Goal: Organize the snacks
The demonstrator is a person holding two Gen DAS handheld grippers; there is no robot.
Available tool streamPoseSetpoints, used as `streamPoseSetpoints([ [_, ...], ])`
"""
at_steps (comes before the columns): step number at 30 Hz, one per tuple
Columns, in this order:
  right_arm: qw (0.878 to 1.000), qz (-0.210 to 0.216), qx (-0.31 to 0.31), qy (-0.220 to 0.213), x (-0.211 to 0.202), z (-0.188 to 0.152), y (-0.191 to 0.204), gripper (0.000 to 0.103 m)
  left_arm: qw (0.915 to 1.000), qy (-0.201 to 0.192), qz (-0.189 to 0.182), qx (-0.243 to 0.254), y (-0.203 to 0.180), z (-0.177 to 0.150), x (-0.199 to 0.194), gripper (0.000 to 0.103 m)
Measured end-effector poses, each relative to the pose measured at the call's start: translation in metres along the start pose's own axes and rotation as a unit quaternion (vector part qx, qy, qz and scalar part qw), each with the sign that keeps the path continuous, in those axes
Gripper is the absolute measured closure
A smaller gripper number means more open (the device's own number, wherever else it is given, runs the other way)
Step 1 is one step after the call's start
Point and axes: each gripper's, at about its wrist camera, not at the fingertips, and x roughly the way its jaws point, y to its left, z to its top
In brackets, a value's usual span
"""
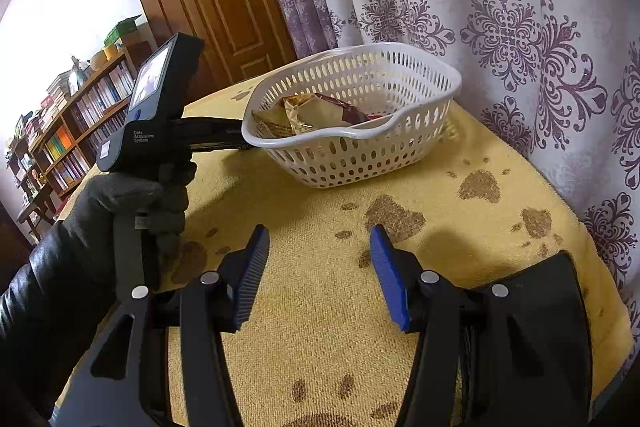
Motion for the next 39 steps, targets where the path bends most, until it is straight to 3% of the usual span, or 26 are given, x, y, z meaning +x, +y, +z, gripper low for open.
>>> streamPoseSetpoints([
  [5, 1.000, 0.001, 0.001, -0.002, 0.000, 0.000, -0.001, 0.049, 0.9999, -0.010, -0.002, -0.011, 0.003, 0.001, -0.004, 0.073],
  [13, 1.000, 0.004, 0.002, -0.004, -0.001, 0.000, -0.001, 0.049, 0.9981, -0.057, 0.007, -0.019, 0.003, 0.009, -0.044, 0.073],
  [20, 1.000, 0.007, 0.006, -0.006, -0.002, -0.001, -0.001, 0.049, 0.9961, -0.084, -0.024, 0.016, -0.038, 0.018, -0.071, 0.073],
  [27, 1.000, 0.009, 0.007, -0.007, -0.002, -0.001, -0.001, 0.049, 0.9940, -0.087, -0.046, 0.047, -0.072, 0.017, -0.074, 0.072],
  [28, 1.000, 0.009, 0.008, -0.007, -0.002, -0.001, -0.002, 0.049, 0.9942, -0.084, -0.049, 0.047, -0.073, 0.016, -0.072, 0.071],
  [30, 1.000, 0.009, 0.008, -0.007, -0.003, -0.001, -0.001, 0.049, 0.9947, -0.079, -0.049, 0.043, -0.074, 0.014, -0.071, 0.053],
  [31, 1.000, 0.009, 0.008, -0.007, -0.003, -0.001, -0.001, 0.049, 0.9948, -0.080, -0.048, 0.041, -0.073, 0.013, -0.071, 0.050],
  [39, 1.000, 0.009, 0.008, -0.005, -0.003, 0.000, -0.002, 0.049, 0.9956, -0.081, -0.041, 0.021, -0.057, 0.011, -0.075, 0.049],
])
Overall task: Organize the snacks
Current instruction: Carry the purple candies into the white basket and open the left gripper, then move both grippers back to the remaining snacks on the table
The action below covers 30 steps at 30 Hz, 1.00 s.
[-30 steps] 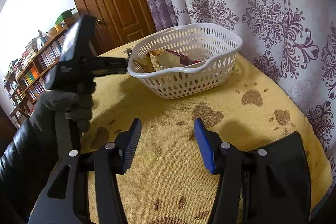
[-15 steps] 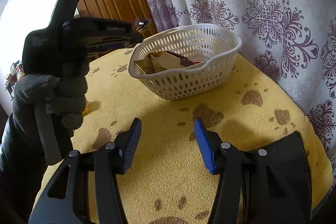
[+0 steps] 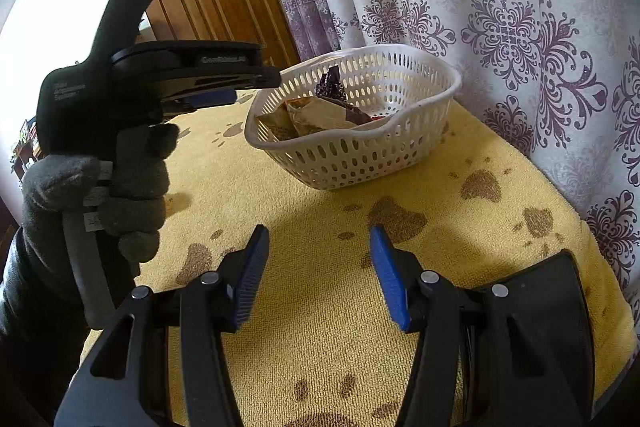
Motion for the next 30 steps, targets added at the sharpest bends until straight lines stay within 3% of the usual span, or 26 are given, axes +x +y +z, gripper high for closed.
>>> streamPoseSetpoints([
  [10, 1.000, -0.001, -0.001, 0.001, -0.001, 0.000, 0.000, 0.049, 0.9997, -0.003, 0.015, -0.020, 0.013, -0.011, -0.018, 0.039],
  [13, 1.000, -0.004, -0.001, 0.002, -0.001, -0.001, 0.000, 0.049, 0.9993, -0.008, 0.028, -0.025, 0.019, -0.014, -0.027, 0.038],
  [15, 1.000, -0.006, -0.001, 0.003, 0.000, -0.002, -0.001, 0.049, 0.9986, -0.011, 0.044, -0.026, 0.023, -0.017, -0.034, 0.031],
  [19, 1.000, -0.012, -0.001, 0.001, 0.000, -0.002, -0.001, 0.042, 0.9973, -0.020, 0.064, -0.031, 0.034, -0.022, -0.048, 0.027],
  [30, 0.999, -0.034, -0.005, 0.012, 0.004, -0.001, 0.001, 0.042, 0.9884, -0.040, 0.119, -0.085, 0.099, -0.045, -0.098, 0.021],
])
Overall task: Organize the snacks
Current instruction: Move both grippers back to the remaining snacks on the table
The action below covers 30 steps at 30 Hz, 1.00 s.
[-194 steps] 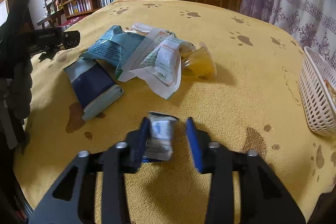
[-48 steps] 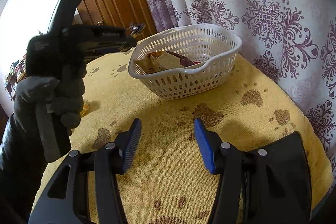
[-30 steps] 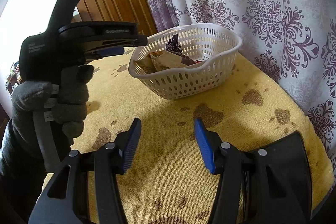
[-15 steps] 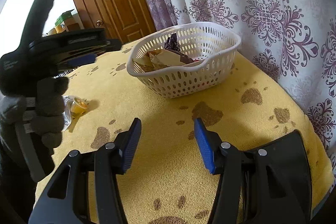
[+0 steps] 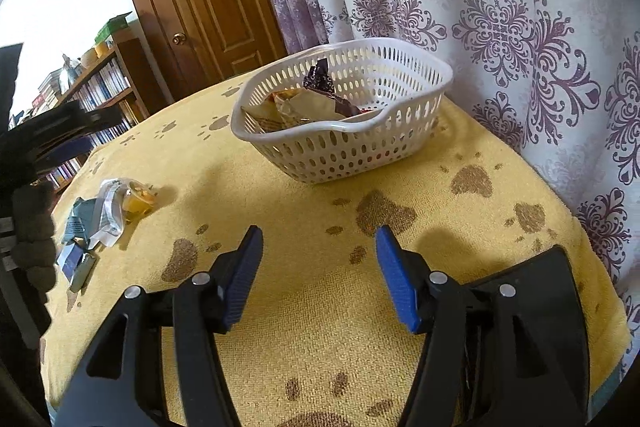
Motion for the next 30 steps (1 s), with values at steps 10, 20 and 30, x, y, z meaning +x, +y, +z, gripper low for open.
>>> streamPoseSetpoints([
  [10, 0.999, -0.026, -0.012, 0.018, 0.005, 0.002, 0.010, 0.042, 0.9946, -0.022, 0.058, -0.084, 0.097, -0.007, -0.036, 0.021],
  [20, 0.998, 0.039, -0.026, 0.052, 0.014, 0.008, 0.057, 0.042, 0.9840, -0.019, 0.088, -0.154, 0.168, -0.028, -0.050, 0.021],
  [30, 0.986, 0.121, 0.002, 0.117, 0.041, 0.016, 0.097, 0.042, 0.9770, -0.001, 0.090, -0.194, 0.200, -0.047, -0.043, 0.021],
])
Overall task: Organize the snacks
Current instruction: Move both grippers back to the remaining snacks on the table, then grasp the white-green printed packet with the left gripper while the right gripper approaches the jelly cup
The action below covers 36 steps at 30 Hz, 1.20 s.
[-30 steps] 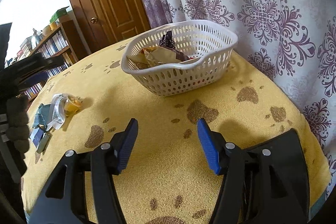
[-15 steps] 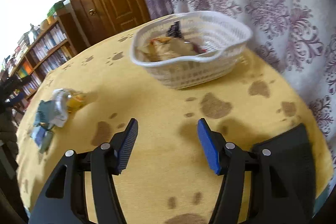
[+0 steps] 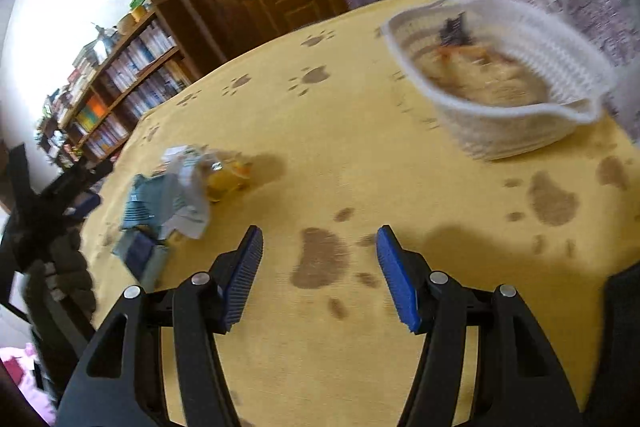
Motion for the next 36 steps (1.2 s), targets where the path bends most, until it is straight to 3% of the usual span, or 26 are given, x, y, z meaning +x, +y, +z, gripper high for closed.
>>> streamPoseSetpoints([
  [8, 0.994, 0.089, 0.028, 0.063, 0.037, 0.015, 0.035, 0.042, 0.9999, 0.009, 0.007, -0.011, 0.005, -0.006, 0.007, 0.021],
  [16, 0.989, 0.102, 0.056, 0.088, 0.080, 0.037, 0.052, 0.042, 0.9996, 0.010, 0.014, -0.021, 0.013, -0.009, 0.007, 0.021],
  [26, 0.994, 0.071, 0.055, 0.057, 0.113, 0.064, 0.059, 0.045, 0.9991, 0.017, 0.017, -0.035, 0.021, -0.010, 0.011, 0.021],
  [30, 0.998, 0.038, 0.023, 0.042, 0.119, 0.070, 0.064, 0.054, 0.9992, 0.018, 0.017, -0.032, 0.020, -0.010, 0.012, 0.021],
  [36, 0.998, -0.019, -0.060, 0.012, 0.123, 0.058, 0.084, 0.055, 0.9991, 0.020, 0.018, -0.033, 0.021, -0.012, 0.013, 0.021],
])
